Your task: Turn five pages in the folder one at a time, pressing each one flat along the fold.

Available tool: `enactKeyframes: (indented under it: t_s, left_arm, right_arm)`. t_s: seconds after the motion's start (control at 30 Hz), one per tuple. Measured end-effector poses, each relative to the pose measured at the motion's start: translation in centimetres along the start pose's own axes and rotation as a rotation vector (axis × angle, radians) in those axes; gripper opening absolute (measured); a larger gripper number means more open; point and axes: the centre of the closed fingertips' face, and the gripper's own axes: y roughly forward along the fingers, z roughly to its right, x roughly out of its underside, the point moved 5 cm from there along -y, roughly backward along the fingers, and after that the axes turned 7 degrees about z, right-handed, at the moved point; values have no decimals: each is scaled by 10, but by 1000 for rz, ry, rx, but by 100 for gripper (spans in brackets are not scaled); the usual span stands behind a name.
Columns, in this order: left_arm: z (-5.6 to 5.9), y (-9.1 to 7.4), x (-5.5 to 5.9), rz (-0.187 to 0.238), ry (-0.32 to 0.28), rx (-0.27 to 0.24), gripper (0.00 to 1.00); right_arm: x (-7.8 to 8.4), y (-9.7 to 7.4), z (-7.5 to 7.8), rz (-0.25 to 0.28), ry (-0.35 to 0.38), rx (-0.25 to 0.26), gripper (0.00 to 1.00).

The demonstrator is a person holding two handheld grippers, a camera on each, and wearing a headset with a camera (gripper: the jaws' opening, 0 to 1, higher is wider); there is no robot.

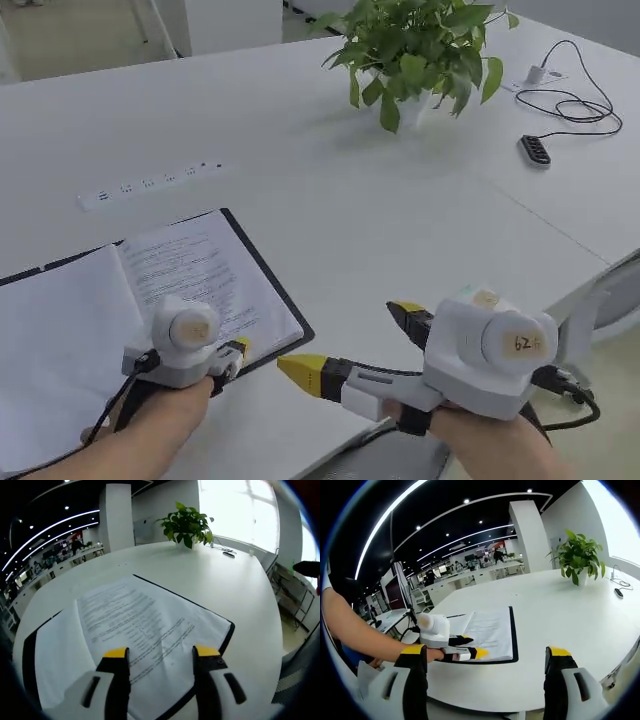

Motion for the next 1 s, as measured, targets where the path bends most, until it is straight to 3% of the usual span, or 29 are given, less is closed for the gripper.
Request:
enactKeyframes:
  t_s: [0.3, 0.37, 0.47, 0.8, 1.0]
  left_arm:
    - [1, 0, 2, 42, -5, 18, 36]
    - [-5, -1, 1, 52, 4, -12, 20]
    - [-5, 0, 2, 48, 28, 13, 18]
    - [-6, 2, 1, 45, 20, 12, 8]
    - [-3, 2, 1, 44, -10, 18, 1]
  right_arm:
    - [1, -1, 3, -6, 3, 15, 97]
    - [2, -1, 3, -8, 11, 16, 97]
    - [2, -2, 4, -8, 8, 19, 96]
    - [5, 3, 5, -31, 1, 8, 94]
    - [7, 18, 10, -80, 4, -39, 90]
